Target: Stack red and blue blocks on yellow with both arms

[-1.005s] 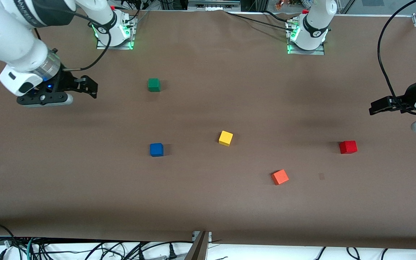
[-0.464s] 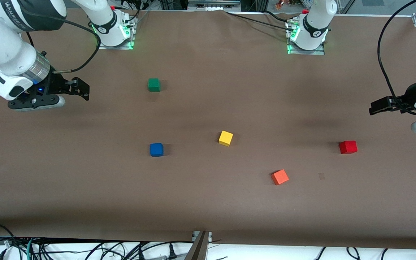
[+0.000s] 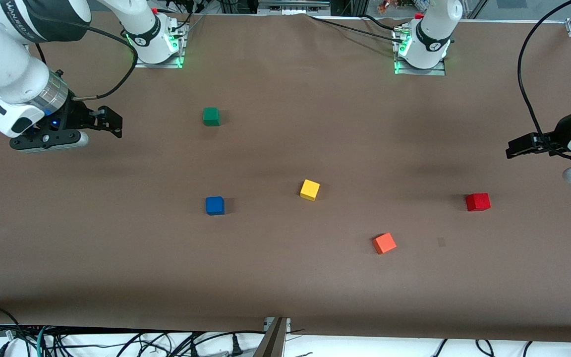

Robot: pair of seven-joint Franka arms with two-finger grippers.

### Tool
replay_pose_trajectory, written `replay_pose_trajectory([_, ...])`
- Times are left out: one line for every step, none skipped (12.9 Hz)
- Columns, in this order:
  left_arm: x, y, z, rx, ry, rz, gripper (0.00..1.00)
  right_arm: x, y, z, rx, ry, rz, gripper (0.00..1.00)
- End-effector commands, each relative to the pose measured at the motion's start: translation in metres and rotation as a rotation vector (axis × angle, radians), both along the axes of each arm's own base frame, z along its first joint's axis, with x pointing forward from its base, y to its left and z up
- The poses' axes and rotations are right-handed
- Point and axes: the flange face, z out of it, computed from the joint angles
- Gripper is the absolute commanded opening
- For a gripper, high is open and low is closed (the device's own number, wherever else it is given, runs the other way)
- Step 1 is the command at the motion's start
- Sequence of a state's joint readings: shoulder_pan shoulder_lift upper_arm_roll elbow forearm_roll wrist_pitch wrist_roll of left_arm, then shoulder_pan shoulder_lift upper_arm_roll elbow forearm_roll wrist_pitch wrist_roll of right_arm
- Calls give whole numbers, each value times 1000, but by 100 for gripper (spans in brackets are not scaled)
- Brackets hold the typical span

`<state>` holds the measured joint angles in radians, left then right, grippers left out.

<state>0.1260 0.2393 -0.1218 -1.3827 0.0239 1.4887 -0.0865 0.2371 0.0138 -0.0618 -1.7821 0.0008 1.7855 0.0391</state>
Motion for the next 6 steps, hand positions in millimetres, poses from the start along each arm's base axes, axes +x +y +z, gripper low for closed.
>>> replay_pose_trajectory([6, 0, 0, -31, -7, -13, 100, 9, -7, -1, 6, 7, -3, 100])
replay_pose_trajectory([9, 0, 3, -32, -14, -12, 100, 9, -4, 1, -1, 3, 6, 100])
replay_pose_trajectory([10, 1, 2, -32, -13, -11, 100, 10, -4, 4, -2, -2, 11, 100])
replay_pose_trajectory([10, 2, 2, -33, -13, -13, 100, 10, -4, 6, -1, -5, 13, 100])
replay_pose_trajectory([10, 1, 1, -34, -11, -10, 100, 10, -3, 7, -3, -6, 16, 100])
replay_pose_trajectory([12, 2, -3, -35, -4, -11, 100, 11, -4, 9, -2, -11, 15, 100])
